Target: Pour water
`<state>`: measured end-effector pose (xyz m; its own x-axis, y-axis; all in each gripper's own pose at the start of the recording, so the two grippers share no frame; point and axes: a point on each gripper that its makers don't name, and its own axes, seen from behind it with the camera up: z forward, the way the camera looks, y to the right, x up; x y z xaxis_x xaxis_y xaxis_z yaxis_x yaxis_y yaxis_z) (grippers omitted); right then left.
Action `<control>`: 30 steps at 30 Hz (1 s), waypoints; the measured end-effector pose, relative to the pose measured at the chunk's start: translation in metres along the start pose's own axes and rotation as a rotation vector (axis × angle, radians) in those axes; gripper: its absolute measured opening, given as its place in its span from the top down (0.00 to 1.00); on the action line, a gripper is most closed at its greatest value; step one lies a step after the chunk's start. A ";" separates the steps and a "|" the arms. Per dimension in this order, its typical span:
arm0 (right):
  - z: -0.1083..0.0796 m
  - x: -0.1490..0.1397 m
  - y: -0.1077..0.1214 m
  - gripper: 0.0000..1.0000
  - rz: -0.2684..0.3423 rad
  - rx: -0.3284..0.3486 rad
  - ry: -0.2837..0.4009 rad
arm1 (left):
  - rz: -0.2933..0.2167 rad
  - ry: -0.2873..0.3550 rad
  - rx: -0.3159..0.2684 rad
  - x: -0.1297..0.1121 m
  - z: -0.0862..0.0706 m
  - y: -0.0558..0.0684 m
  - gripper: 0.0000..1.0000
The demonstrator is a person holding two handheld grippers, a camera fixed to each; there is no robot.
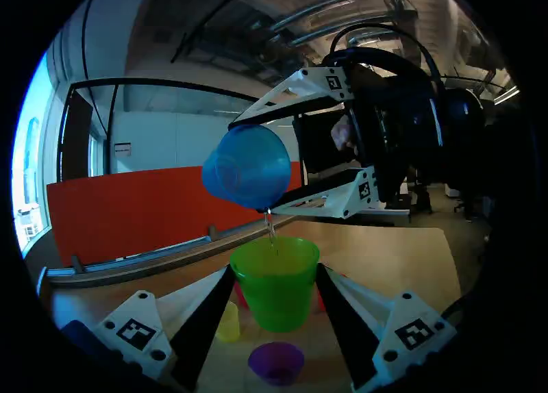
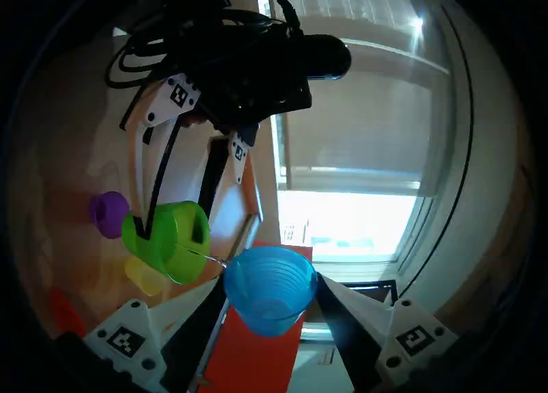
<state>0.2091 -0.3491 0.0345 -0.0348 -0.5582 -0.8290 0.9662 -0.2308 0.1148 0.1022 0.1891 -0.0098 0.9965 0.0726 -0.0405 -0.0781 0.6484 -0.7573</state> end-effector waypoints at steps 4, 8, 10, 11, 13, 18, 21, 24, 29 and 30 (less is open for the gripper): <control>0.000 0.000 0.000 0.08 -0.007 -0.001 0.000 | 0.000 0.000 0.000 0.000 0.000 0.001 0.15; 0.000 0.000 0.000 0.08 -0.011 -0.002 -0.001 | 0.000 0.000 0.001 0.000 0.000 0.001 0.15; 0.000 0.000 0.001 0.08 -0.012 -0.003 -0.001 | -0.001 0.001 0.001 0.000 0.000 0.000 0.15; 0.000 0.000 0.001 0.08 -0.012 -0.004 -0.001 | -0.001 0.002 0.001 0.001 0.000 0.000 0.15; 0.000 0.000 0.001 0.08 -0.015 -0.005 0.000 | -0.001 0.002 0.002 0.001 0.000 0.000 0.15; 0.000 0.000 0.002 0.08 -0.024 -0.009 0.000 | 0.000 0.002 0.003 0.002 0.000 0.000 0.15; 0.000 0.000 0.002 0.08 -0.032 -0.008 -0.001 | 0.001 0.002 0.002 0.002 0.000 0.000 0.15; 0.001 0.000 0.001 0.08 -0.038 -0.008 -0.001 | 0.000 0.003 0.002 0.002 0.000 0.001 0.15; 0.002 -0.001 0.001 0.08 -0.043 -0.007 -0.001 | 0.000 0.002 0.003 0.001 0.001 0.000 0.15; 0.002 -0.001 0.001 0.08 -0.043 -0.006 0.000 | 0.000 0.002 0.003 0.001 0.000 0.000 0.15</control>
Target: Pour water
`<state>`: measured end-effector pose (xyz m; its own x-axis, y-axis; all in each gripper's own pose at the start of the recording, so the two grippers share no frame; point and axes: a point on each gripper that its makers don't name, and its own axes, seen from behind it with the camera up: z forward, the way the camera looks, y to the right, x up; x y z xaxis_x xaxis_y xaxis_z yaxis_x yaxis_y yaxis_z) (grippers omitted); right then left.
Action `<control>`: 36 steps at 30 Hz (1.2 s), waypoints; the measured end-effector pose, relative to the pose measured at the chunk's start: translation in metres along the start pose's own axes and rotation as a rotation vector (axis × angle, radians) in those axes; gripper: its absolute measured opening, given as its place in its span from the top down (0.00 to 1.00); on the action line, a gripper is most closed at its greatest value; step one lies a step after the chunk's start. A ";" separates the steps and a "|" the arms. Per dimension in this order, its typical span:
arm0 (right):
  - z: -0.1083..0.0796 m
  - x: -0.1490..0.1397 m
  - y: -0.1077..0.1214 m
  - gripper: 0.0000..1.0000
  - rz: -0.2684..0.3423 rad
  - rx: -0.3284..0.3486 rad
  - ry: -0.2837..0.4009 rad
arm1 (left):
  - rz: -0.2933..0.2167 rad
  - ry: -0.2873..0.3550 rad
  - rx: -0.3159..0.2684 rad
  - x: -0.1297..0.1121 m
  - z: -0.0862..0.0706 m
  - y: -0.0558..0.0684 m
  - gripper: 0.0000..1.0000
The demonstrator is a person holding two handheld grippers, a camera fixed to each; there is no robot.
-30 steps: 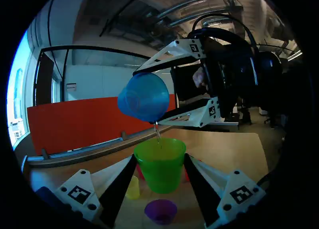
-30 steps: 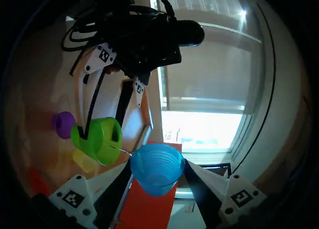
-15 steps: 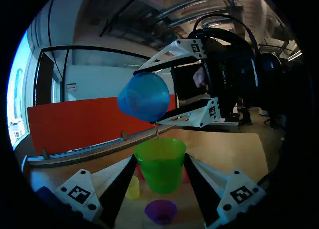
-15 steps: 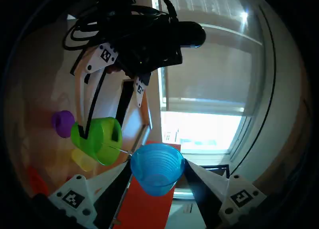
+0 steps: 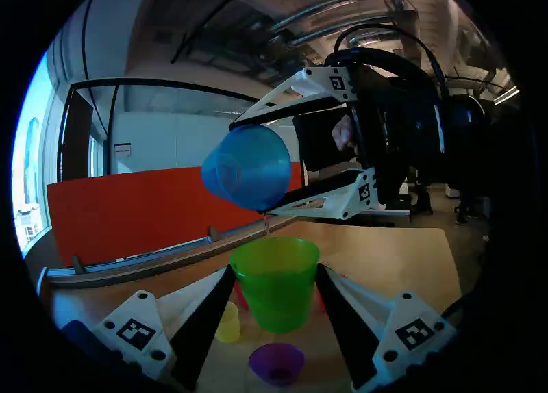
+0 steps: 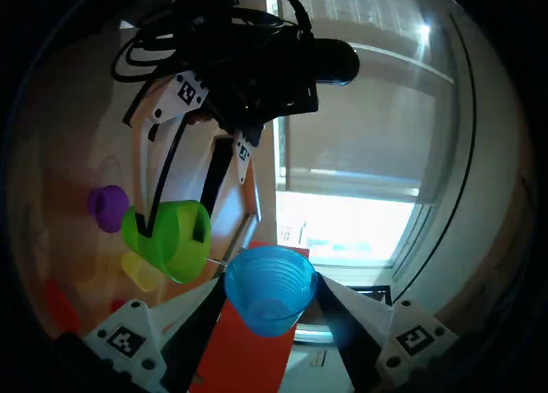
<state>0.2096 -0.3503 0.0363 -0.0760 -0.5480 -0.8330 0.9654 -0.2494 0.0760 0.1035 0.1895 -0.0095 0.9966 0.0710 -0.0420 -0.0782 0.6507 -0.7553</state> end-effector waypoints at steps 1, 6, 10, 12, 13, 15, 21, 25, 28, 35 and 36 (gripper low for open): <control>0.000 0.000 0.000 0.08 0.001 0.001 0.001 | 0.000 0.000 0.000 0.000 0.000 0.000 0.15; 0.001 0.000 -0.001 0.08 0.002 0.001 0.004 | 0.000 -0.001 0.001 -0.001 0.000 0.000 0.15; 0.001 0.001 -0.001 0.08 0.005 0.001 0.006 | 0.001 -0.002 0.003 -0.001 0.000 -0.001 0.15; 0.001 0.001 -0.001 0.08 0.014 0.000 0.006 | 0.000 -0.002 0.003 -0.001 0.000 -0.001 0.15; 0.001 0.000 -0.001 0.08 0.024 -0.002 0.007 | 0.000 -0.001 0.002 0.000 0.000 -0.001 0.15; 0.001 -0.001 0.000 0.08 0.046 -0.005 0.009 | -0.001 -0.001 0.001 0.000 0.000 -0.001 0.15; 0.000 -0.006 0.004 0.08 0.167 -0.024 0.017 | 0.000 -0.004 0.003 -0.001 0.000 -0.002 0.15; -0.002 -0.015 0.005 0.08 0.268 -0.043 0.015 | 0.000 -0.005 0.005 -0.001 0.000 -0.002 0.15; -0.004 -0.024 0.004 0.08 0.342 -0.056 0.004 | 0.001 -0.005 0.005 0.000 0.000 -0.002 0.15; -0.013 -0.041 0.000 0.08 0.534 -0.088 -0.019 | 0.004 -0.005 0.006 0.002 -0.001 -0.001 0.15; -0.015 -0.043 -0.002 0.08 0.563 -0.091 -0.021 | 0.004 -0.005 0.007 0.003 -0.001 -0.001 0.15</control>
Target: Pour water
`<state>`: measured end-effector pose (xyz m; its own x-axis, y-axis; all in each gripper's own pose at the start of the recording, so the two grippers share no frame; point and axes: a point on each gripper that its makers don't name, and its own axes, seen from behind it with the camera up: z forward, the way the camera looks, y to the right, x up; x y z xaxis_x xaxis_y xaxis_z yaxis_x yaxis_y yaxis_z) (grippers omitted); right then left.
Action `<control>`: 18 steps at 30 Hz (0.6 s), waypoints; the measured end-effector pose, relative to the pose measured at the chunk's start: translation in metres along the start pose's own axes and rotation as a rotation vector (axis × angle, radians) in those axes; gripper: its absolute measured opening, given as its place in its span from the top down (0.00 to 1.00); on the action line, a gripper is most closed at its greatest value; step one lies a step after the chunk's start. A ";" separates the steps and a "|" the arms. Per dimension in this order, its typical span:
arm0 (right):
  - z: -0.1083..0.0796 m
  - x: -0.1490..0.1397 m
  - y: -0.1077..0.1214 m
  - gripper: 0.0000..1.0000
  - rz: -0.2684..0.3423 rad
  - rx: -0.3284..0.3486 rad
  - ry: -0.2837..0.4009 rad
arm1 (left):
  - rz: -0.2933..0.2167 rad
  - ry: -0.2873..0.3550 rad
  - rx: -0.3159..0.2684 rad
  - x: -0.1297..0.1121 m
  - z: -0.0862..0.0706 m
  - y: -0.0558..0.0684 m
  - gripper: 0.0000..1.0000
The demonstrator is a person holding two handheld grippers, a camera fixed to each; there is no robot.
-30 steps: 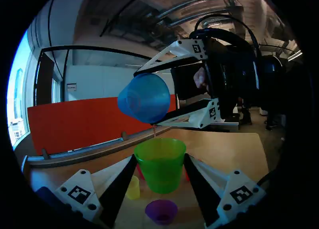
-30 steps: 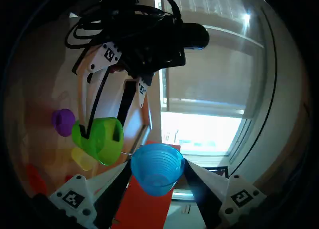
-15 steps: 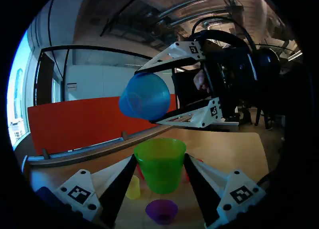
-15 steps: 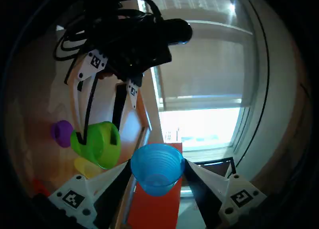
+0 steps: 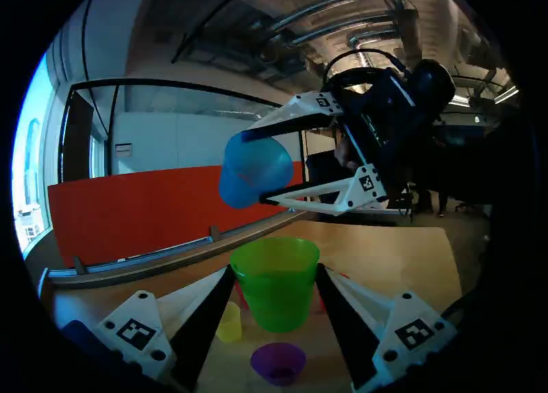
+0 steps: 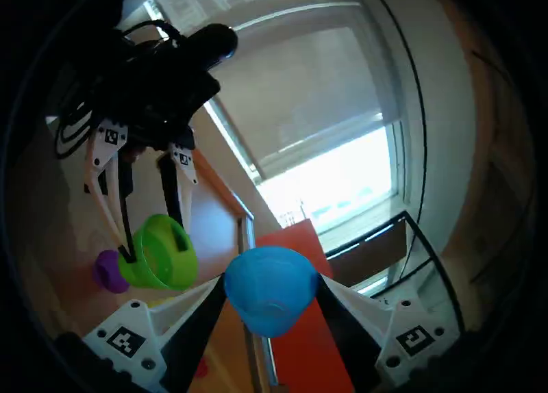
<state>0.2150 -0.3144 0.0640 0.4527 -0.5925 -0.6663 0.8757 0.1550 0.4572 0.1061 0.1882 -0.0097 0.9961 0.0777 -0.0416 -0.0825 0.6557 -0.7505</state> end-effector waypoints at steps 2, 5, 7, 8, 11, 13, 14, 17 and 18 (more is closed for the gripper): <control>-0.003 -0.005 0.000 0.08 0.062 -0.005 -0.006 | 0.000 -0.001 0.002 0.000 0.000 0.000 0.15; -0.007 -0.011 -0.001 0.08 0.164 -0.008 -0.010 | 0.002 -0.001 0.004 0.000 -0.001 -0.001 0.15; -0.009 -0.014 -0.003 0.08 0.230 -0.009 -0.008 | 0.002 -0.002 0.005 0.000 -0.001 -0.001 0.15; -0.011 -0.016 -0.003 0.08 0.261 -0.010 -0.007 | 0.002 -0.002 0.006 0.000 -0.001 -0.001 0.15; -0.014 -0.020 -0.006 0.08 0.354 -0.008 -0.007 | 0.003 -0.003 0.006 0.000 -0.001 -0.001 0.15; -0.016 -0.023 -0.007 0.08 0.412 -0.005 -0.010 | 0.004 -0.005 0.006 0.001 -0.002 -0.001 0.15; -0.016 -0.025 -0.008 0.08 0.439 -0.004 -0.012 | 0.004 -0.005 0.007 0.001 -0.002 -0.002 0.15; -0.018 -0.029 -0.010 0.09 0.510 0.000 -0.016 | 0.004 -0.006 0.008 0.001 -0.002 -0.002 0.15; -0.019 -0.031 -0.012 0.09 0.532 0.003 -0.020 | 0.004 -0.006 0.008 0.001 -0.002 -0.003 0.15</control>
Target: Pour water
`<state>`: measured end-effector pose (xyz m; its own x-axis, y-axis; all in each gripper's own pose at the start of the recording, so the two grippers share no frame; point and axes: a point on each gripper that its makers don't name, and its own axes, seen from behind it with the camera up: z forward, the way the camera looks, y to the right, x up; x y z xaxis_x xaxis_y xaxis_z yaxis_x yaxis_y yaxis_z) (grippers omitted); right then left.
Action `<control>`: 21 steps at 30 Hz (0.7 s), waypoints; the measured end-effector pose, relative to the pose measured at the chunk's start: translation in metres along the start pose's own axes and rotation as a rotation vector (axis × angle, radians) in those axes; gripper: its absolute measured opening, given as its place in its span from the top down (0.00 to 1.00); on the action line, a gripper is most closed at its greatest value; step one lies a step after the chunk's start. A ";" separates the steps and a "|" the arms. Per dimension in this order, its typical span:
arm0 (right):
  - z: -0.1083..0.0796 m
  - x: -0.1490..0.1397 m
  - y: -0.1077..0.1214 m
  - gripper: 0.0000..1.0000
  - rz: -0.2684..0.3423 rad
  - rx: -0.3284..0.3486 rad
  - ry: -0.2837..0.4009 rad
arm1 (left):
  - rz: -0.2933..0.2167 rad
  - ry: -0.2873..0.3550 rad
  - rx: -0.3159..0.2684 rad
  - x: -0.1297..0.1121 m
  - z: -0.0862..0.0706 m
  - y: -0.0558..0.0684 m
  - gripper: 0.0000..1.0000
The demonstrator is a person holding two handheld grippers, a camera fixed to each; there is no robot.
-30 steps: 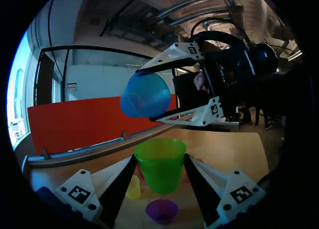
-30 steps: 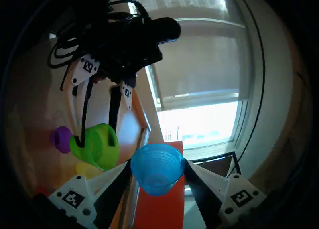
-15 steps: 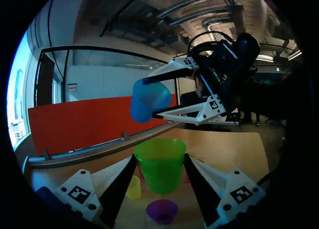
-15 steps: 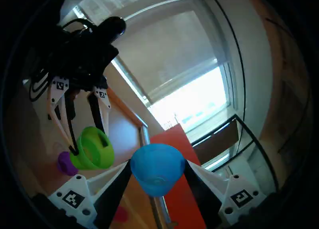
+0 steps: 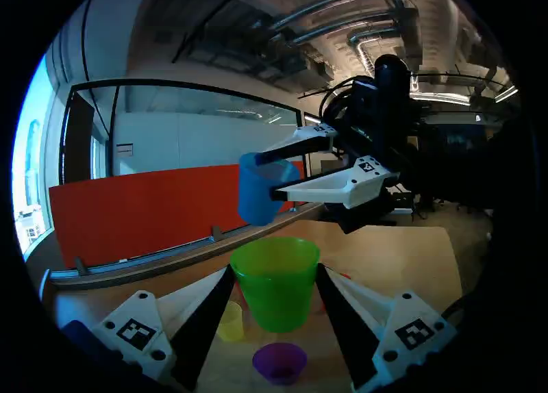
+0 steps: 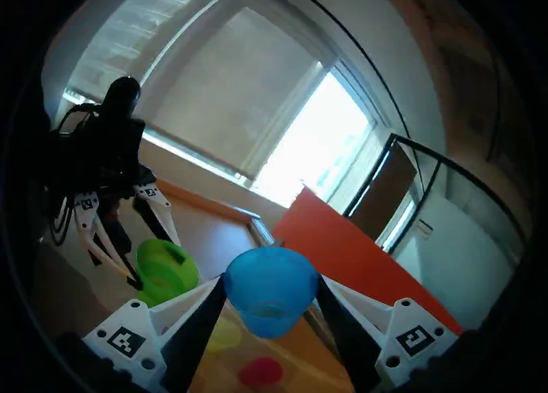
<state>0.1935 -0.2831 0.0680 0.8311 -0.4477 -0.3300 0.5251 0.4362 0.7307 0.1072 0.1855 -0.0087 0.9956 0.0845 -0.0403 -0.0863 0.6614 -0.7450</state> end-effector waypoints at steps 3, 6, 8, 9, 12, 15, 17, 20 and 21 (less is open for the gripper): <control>-0.001 -0.007 -0.003 0.08 0.069 0.009 -0.018 | -0.001 -0.002 0.000 0.000 0.000 0.000 0.15; -0.003 -0.013 -0.005 0.08 0.131 0.018 -0.032 | -0.001 -0.003 0.000 0.000 -0.001 0.000 0.15; -0.003 -0.017 -0.006 0.08 0.172 0.024 -0.038 | -0.001 -0.004 0.000 0.000 -0.001 -0.001 0.15; -0.003 -0.018 -0.007 0.08 0.189 0.027 -0.041 | -0.001 -0.005 0.000 0.000 -0.002 -0.001 0.15; -0.004 -0.021 -0.010 0.08 0.233 0.036 -0.048 | -0.002 -0.008 0.000 -0.001 -0.002 0.000 0.15; -0.005 -0.026 -0.014 0.08 0.255 0.043 -0.056 | -0.005 -0.011 -0.002 -0.001 -0.003 0.001 0.15; -0.006 -0.031 -0.017 0.08 0.262 0.046 -0.064 | -0.009 -0.014 -0.004 -0.002 -0.004 0.002 0.15; -0.007 -0.039 -0.022 0.08 0.275 0.051 -0.081 | -0.010 -0.021 -0.005 -0.005 -0.005 0.005 0.15; -0.008 -0.041 -0.024 0.08 0.279 0.053 -0.084 | -0.011 -0.024 -0.006 -0.006 -0.006 0.006 0.15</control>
<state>0.1484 -0.2693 0.0595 0.9227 -0.3803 -0.0628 0.2663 0.5112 0.8172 0.1009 0.1844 -0.0164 0.9954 0.0948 -0.0163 -0.0750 0.6583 -0.7490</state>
